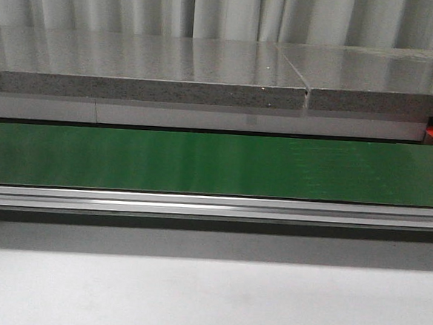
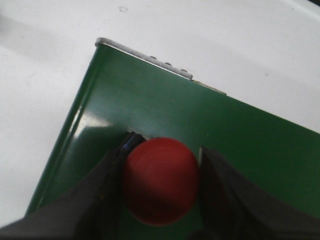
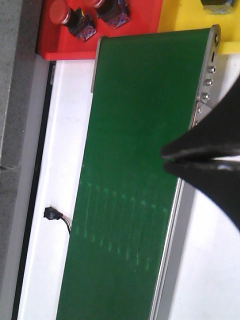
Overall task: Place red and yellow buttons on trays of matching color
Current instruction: 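Grasp the red button with the left gripper and carry it over the belt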
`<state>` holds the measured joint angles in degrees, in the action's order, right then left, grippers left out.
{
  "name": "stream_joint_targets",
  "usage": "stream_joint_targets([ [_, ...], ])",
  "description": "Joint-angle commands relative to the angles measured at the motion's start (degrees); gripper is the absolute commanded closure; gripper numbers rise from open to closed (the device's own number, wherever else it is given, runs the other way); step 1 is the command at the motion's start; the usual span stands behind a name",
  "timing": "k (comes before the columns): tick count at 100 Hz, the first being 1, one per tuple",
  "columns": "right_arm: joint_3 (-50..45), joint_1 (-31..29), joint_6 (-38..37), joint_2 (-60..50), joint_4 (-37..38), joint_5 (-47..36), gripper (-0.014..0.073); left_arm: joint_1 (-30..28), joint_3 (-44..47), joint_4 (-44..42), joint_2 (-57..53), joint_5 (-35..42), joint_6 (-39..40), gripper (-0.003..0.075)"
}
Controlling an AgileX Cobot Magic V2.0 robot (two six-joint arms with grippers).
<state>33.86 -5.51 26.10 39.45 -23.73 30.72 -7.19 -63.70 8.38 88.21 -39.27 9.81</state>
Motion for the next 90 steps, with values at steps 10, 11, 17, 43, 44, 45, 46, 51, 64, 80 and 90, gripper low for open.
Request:
stream_joint_targets([
  [10,1.55,0.11,0.39,-0.22,-0.50,-3.09,0.0661,0.34,-1.40,0.64,-1.77,1.94,-0.71,0.0673],
  [11,1.55,0.11,0.39,-0.22,-0.50,-3.09,0.0661,0.34,-1.40,0.64,-1.65,1.94,-0.83,0.0665],
  [17,1.55,0.11,0.39,-0.22,-0.50,-3.09,0.0661,0.34,-1.40,0.64,-1.57,1.61,-1.55,0.0582],
  [43,1.55,0.11,0.39,-0.22,-0.50,-3.09,0.0661,0.34,-1.40,0.64,-1.43,1.08,-2.21,0.0122],
  [44,1.55,0.11,0.39,-0.22,-0.50,-3.09,0.0661,0.34,-1.40,0.64,-1.43,1.08,-2.21,0.0117],
  [45,1.55,0.11,0.39,-0.22,-0.50,-3.09,0.0661,0.34,-1.40,0.64,-1.43,1.08,-2.21,0.0107],
  [46,1.55,0.11,0.39,-0.22,-0.50,-3.09,0.0661,0.34,-1.40,0.64,-1.43,1.08,-2.21,0.0104],
  [51,1.55,0.11,0.39,-0.22,-0.50,-3.09,0.0661,0.34,-1.40,0.64,-1.43,1.08,-2.35,0.0095],
  [64,1.55,0.11,0.39,-0.22,-0.50,-3.09,0.0661,0.34,-1.52,0.64,-1.43,1.08,-2.80,0.0096],
  [80,1.55,0.11,0.39,-0.22,-0.50,-3.09,0.0661,0.34,-4.97,0.54,-1.79,1.42,-3.24,0.0096],
  [90,1.55,0.11,0.39,-0.22,-0.50,-3.09,0.0661,0.08,-8.34,0.54,-1.79,1.39,-3.24,0.0096],
])
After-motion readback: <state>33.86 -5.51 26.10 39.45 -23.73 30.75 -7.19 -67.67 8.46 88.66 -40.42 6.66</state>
